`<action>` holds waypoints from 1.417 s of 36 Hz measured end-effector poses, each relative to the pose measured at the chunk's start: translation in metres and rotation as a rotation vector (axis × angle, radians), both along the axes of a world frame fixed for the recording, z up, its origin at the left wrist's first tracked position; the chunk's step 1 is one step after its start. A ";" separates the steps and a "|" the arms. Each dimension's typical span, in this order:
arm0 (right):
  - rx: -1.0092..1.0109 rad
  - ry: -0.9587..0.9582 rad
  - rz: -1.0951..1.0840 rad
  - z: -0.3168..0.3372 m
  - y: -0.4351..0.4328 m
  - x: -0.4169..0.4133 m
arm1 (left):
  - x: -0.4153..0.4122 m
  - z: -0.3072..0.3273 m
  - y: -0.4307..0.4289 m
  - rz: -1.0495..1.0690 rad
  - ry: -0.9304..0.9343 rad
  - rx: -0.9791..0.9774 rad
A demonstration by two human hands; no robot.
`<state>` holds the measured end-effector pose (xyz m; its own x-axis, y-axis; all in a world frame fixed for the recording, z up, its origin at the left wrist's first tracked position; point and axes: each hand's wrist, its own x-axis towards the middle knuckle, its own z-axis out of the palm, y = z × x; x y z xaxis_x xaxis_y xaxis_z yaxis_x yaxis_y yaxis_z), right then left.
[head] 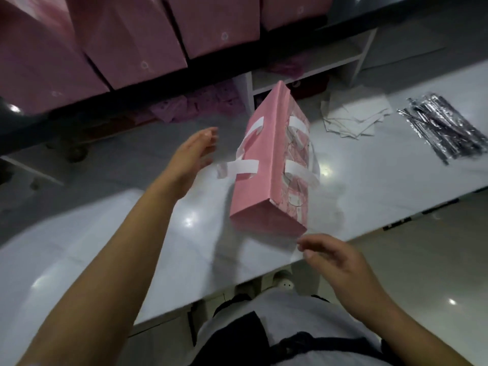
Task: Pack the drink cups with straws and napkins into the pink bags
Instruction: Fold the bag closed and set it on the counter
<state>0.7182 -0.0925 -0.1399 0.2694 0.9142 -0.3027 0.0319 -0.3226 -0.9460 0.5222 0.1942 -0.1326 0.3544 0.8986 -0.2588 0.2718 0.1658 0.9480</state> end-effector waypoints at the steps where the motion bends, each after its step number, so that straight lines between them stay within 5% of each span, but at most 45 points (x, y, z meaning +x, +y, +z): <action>1: -0.025 0.008 0.003 0.001 0.000 -0.008 | 0.012 -0.003 0.012 -0.046 0.014 -0.032; 7: -0.088 -0.132 0.152 -0.007 -0.001 -0.039 | 0.071 -0.010 0.059 -0.183 0.020 -0.219; 13: -0.084 -0.178 -0.034 -0.009 0.000 -0.037 | 0.073 -0.018 0.070 -0.246 0.032 -0.204; 31: 0.034 0.079 -0.541 -0.019 0.018 -0.017 | -0.094 -0.046 -0.073 0.028 -0.130 -0.150; 51: 0.073 0.087 -0.724 -0.034 0.020 -0.049 | -0.095 -0.048 -0.075 0.154 -0.274 -0.203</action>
